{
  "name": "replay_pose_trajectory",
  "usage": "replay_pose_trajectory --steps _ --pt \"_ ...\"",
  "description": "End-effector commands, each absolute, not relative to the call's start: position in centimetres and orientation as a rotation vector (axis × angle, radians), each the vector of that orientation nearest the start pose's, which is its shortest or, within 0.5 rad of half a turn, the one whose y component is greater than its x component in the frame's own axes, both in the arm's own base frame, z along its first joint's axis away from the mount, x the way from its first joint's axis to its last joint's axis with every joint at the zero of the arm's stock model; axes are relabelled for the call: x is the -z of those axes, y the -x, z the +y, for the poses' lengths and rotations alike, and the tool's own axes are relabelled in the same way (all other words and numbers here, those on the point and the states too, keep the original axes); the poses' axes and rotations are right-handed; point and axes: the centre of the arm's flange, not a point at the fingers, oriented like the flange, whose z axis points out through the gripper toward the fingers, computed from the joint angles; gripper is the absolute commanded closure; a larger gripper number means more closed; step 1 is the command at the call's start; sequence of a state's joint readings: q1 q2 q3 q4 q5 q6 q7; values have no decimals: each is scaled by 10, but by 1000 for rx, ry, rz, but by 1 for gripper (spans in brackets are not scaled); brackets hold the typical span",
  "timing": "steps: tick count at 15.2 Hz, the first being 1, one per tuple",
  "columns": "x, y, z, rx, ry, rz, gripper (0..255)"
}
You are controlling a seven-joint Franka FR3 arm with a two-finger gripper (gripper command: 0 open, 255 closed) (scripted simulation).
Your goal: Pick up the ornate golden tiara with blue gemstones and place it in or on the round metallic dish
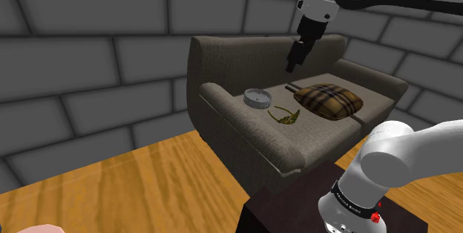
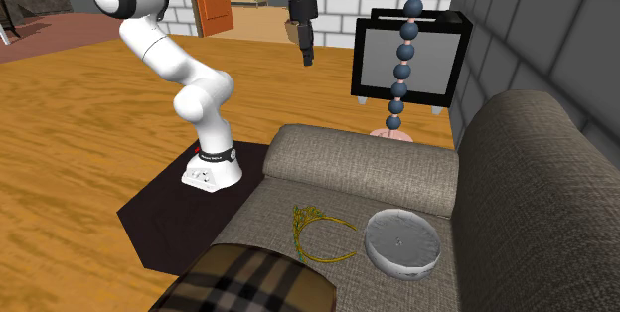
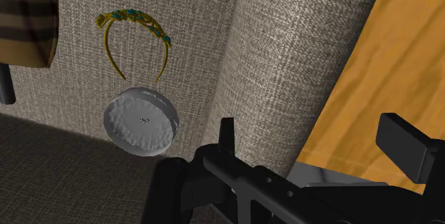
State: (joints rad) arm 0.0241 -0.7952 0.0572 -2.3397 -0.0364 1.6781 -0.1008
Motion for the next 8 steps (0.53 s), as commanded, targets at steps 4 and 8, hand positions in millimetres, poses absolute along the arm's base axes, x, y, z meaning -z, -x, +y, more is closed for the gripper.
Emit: replay_pose_trajectory --steps 4,8 --pt "-586 -326 -2 208 3196 -265 0" --pt "-553 -340 -41 202 3187 -257 0"
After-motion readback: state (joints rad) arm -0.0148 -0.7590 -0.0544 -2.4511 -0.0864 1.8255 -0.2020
